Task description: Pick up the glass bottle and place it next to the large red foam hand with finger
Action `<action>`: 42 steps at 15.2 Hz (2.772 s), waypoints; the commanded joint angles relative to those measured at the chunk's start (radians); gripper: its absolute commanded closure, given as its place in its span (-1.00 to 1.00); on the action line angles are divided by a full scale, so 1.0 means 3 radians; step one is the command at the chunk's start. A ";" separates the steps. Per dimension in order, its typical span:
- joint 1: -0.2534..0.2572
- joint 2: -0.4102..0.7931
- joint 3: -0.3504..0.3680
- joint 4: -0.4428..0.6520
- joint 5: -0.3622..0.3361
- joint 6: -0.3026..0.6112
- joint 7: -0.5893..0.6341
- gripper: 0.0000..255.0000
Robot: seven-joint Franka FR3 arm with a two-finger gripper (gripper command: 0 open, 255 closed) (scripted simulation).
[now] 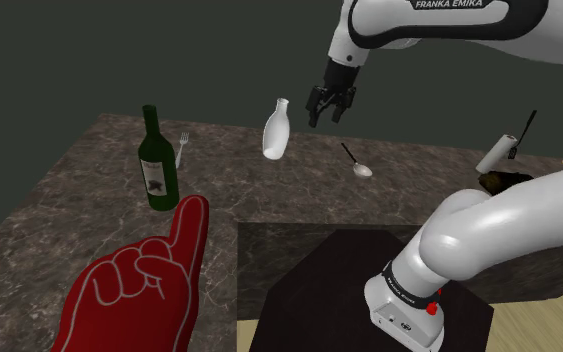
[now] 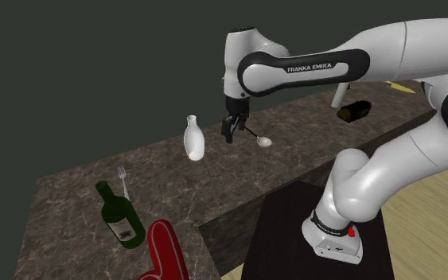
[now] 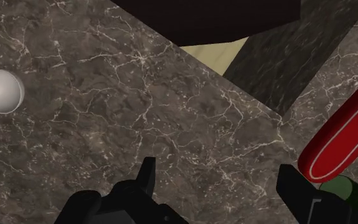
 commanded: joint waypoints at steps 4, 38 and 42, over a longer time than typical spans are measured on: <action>-0.0045 0.0632 -0.0140 0.0436 -0.0045 0.0204 -0.0217 -1.00; -0.0320 0.3166 -0.0361 0.2814 0.0206 0.0373 -0.0892 -1.00; -0.0320 0.3166 -0.0361 0.2813 0.0206 0.0374 -0.0893 1.00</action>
